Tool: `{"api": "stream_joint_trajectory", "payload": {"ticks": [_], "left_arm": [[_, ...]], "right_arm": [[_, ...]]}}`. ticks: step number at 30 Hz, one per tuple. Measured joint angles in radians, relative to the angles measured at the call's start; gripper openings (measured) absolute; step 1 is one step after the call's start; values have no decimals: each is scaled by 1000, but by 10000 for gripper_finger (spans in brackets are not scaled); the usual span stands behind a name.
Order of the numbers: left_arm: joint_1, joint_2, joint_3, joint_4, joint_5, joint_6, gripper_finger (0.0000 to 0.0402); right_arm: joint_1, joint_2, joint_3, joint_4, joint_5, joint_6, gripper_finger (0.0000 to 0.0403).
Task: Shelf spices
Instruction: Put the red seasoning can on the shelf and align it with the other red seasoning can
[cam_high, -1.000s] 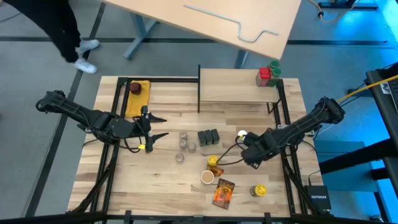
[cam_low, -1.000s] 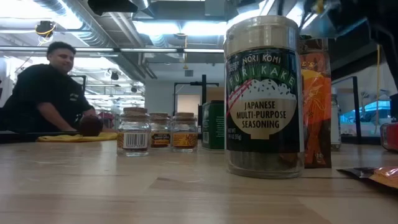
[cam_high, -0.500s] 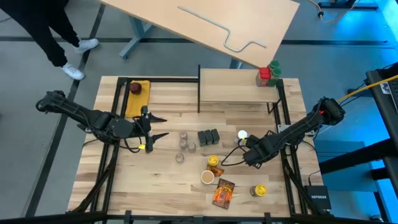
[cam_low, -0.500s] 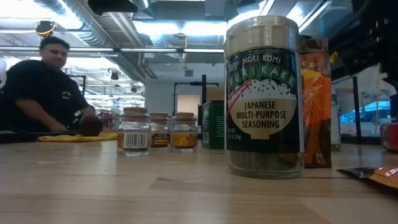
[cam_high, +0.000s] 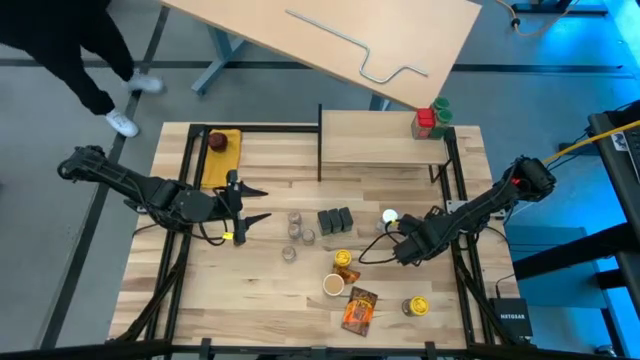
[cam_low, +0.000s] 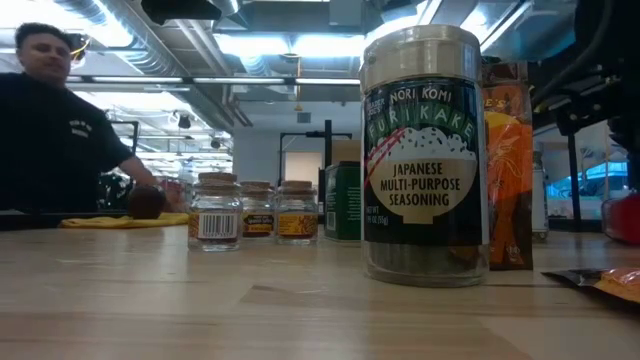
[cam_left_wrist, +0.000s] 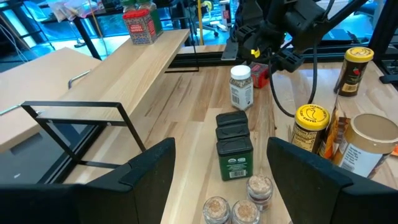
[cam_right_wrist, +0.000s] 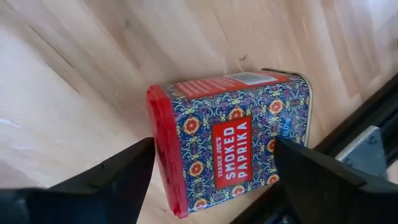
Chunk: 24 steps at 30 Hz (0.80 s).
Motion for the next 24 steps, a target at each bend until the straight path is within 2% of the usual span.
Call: {"api": "stream_joint_trajectory", "payload": {"ticks": [7,13,24], "left_arm": [[0,0,0,0,0,0,249],[0,0,0,1,0,0,249],[0,0,0,1,0,1,249]], "right_arm": [[0,3,100,112,-61,47,328],[0,4,162,233,-53,45,328],[0,4,268,116,-37,26,328]]}}
